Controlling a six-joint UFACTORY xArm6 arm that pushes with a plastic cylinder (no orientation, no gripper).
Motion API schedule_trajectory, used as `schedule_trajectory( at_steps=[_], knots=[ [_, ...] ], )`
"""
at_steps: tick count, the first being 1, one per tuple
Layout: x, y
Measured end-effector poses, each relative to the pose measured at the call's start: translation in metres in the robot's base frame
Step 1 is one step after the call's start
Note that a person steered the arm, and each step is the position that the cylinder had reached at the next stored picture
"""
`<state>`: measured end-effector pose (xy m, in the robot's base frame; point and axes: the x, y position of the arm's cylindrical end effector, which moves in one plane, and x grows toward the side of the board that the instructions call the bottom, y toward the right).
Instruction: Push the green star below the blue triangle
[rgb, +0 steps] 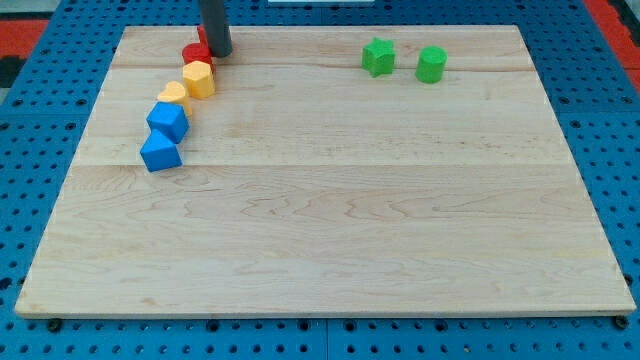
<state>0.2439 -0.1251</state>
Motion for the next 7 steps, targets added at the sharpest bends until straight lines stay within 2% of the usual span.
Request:
schedule_trajectory(
  at_steps=[1,3,4,6,7],
  knots=[
    [-0.004,0.030],
    [-0.022,0.156],
    [-0.019,0.187],
    [0.034,0.196],
    [0.045,0.241]
  ],
)
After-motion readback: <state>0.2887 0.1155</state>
